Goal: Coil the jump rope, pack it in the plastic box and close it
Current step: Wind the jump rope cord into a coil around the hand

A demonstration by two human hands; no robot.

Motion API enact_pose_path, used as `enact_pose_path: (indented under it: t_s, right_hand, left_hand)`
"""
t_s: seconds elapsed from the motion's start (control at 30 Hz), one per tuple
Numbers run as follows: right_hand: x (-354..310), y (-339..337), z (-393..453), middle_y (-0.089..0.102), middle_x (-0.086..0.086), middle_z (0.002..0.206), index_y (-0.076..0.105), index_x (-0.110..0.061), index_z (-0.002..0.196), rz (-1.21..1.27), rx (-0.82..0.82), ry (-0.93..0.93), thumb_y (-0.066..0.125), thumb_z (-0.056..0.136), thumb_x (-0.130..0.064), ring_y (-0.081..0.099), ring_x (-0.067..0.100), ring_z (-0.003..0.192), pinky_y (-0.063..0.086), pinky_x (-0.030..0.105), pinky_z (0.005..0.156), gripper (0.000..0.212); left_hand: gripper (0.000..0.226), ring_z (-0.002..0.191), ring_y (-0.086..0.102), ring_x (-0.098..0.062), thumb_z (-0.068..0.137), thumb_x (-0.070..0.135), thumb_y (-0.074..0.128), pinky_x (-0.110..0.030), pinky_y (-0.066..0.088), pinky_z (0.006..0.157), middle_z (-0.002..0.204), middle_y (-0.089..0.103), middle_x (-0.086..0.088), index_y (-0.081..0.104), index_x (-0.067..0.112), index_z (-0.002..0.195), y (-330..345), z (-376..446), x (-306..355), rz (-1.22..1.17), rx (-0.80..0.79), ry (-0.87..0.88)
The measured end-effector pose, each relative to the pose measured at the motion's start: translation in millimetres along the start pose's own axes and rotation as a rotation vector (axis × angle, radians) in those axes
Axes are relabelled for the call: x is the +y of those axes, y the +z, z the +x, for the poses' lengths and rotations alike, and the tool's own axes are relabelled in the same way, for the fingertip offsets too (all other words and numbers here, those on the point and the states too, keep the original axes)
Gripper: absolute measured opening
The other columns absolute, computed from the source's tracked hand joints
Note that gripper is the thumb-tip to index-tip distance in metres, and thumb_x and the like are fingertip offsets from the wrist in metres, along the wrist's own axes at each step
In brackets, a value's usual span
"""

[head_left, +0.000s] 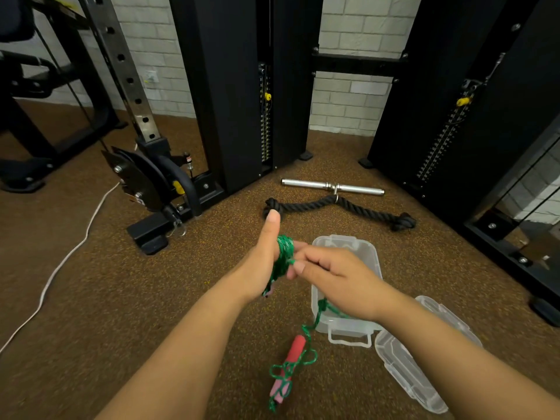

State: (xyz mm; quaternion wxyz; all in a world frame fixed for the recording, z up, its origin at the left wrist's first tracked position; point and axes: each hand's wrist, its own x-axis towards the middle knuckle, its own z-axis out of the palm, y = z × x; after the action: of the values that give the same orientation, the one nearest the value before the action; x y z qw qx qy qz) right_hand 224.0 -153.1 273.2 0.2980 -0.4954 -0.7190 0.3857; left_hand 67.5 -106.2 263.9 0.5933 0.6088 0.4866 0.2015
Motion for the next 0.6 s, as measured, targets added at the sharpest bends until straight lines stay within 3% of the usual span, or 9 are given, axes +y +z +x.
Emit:
enact_pose_path:
  t_s: [0.03, 0.07, 0.1, 0.17, 0.3, 0.43, 0.53, 0.6]
  right_hand:
    - [-0.1, -2.8, 0.8, 0.068, 0.01, 0.087, 0.065, -0.026, 0.081, 0.046, 0.037, 0.005, 0.046, 0.093, -0.033, 0.064, 0.029, 0.089, 0.05, 0.051, 0.083, 0.023]
    - [1.8, -5.6, 2.0, 0.068, 0.01, 0.08, 0.064, -0.026, 0.08, 0.076, 0.073, 0.008, 0.045, 0.093, -0.034, 0.064, 0.031, 0.081, 0.05, 0.053, 0.081, 0.024]
    - [3.7, -7.9, 3.3, 0.066, 0.007, 0.074, 0.064, -0.025, 0.08, 0.085, 0.108, 0.006, 0.046, 0.093, -0.034, 0.063, 0.028, 0.075, 0.051, 0.052, 0.078, 0.024]
    - [5.9, -10.7, 4.7, 0.061, -0.005, 0.065, 0.063, -0.02, 0.08, 0.061, 0.156, 0.016, 0.046, 0.096, -0.029, 0.059, 0.017, 0.067, 0.051, 0.045, 0.073, 0.025]
    - [9.2, -11.4, 6.7, 0.065, -0.001, 0.07, 0.064, -0.023, 0.08, -0.046, 0.244, 0.033, 0.049, 0.095, -0.031, 0.059, 0.022, 0.07, 0.047, 0.04, 0.068, 0.023]
    - [16.5, -10.6, 10.1, 0.055, -0.018, 0.06, 0.064, -0.018, 0.082, 0.036, 0.33, 0.085, 0.054, 0.093, -0.032, 0.046, 0.0, 0.057, 0.038, 0.023, 0.059, 0.021]
    - [19.0, -3.2, 11.9, 0.057, -0.018, 0.074, 0.064, -0.018, 0.096, 0.211, 0.288, 0.092, 0.05, 0.095, -0.025, 0.05, -0.006, 0.066, 0.039, 0.015, 0.064, 0.016]
    - [23.3, 2.9, 12.5, 0.066, -0.006, 0.1, 0.063, -0.017, 0.112, 0.327, 0.168, 0.136, 0.046, 0.097, -0.034, 0.06, -0.001, 0.09, 0.045, 0.016, 0.079, 0.029]
  left_hand:
    - [0.106, 0.099, 0.06, -0.035, 0.062, 0.089, -0.004, -0.031, 0.041, 0.068, 0.082, 0.069, -0.02, 0.071, 0.022, 0.097, 0.2, -1.8, 0.8, 0.051, -0.02, -0.015]
    - [0.108, 0.07, 0.042, -0.018, 0.062, 0.089, -0.004, -0.033, 0.04, 0.069, 0.073, 0.069, -0.017, 0.072, 0.016, 0.082, 0.6, -2.9, 2.3, 0.053, -0.052, -0.01]
    - [0.109, 0.071, 0.061, -0.033, 0.063, 0.089, -0.005, -0.036, 0.042, 0.074, 0.071, 0.071, -0.016, 0.072, 0.012, 0.075, 1.1, -2.9, 3.6, 0.027, -0.09, 0.009]
    - [0.108, 0.065, 0.063, -0.028, 0.068, 0.083, -0.008, -0.037, 0.046, 0.078, 0.067, 0.068, -0.015, 0.071, 0.01, 0.07, 1.1, -0.7, 5.8, -0.022, -0.145, 0.034]
    - [0.112, 0.047, 0.053, -0.02, 0.071, 0.08, -0.012, -0.03, 0.048, 0.063, 0.049, 0.056, -0.009, 0.071, 0.004, 0.067, -0.1, 4.1, 6.0, -0.057, -0.208, 0.033]
    - [0.105, 0.038, 0.043, -0.019, 0.074, 0.081, -0.01, -0.026, 0.042, 0.053, 0.042, 0.043, -0.006, 0.058, 0.004, 0.056, -0.4, 4.4, 9.2, -0.156, -0.23, 0.008]
    - [0.085, 0.034, 0.034, -0.017, 0.081, 0.08, 0.007, -0.027, 0.035, 0.048, 0.038, 0.034, -0.002, 0.043, 0.01, 0.049, 0.7, 2.5, 13.7, -0.344, -0.289, -0.016]
    - [0.074, 0.032, 0.031, -0.015, 0.083, 0.075, 0.024, -0.03, 0.031, 0.05, 0.034, 0.031, 0.001, 0.037, 0.013, 0.045, 0.4, 1.2, 17.1, -0.442, -0.316, -0.027]
